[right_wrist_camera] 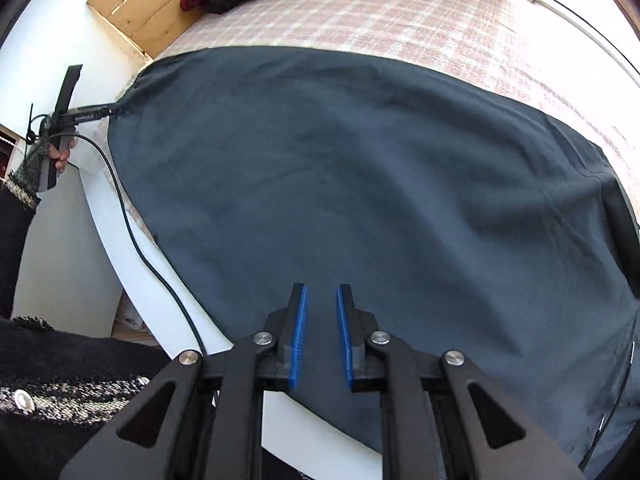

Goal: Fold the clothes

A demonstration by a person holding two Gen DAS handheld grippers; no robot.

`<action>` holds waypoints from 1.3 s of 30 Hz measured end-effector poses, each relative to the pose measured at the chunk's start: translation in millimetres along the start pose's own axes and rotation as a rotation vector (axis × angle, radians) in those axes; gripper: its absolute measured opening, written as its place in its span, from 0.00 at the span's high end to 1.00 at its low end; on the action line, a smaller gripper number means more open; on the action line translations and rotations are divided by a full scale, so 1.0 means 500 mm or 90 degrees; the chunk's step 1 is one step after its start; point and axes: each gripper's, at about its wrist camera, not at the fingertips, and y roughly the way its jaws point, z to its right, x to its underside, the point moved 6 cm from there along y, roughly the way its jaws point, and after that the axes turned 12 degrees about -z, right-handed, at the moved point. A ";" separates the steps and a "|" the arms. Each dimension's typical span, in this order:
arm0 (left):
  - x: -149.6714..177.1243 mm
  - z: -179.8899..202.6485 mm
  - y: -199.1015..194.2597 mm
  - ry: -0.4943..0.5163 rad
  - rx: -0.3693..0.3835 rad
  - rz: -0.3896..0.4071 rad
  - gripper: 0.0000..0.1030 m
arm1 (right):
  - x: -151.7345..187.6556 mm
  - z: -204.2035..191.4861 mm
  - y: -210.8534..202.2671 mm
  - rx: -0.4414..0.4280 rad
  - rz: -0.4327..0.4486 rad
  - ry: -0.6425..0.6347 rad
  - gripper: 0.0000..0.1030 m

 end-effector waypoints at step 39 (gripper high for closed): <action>0.078 -0.026 -0.043 -0.131 0.269 0.176 0.42 | -0.535 -0.568 0.256 -0.059 -0.028 -0.184 1.00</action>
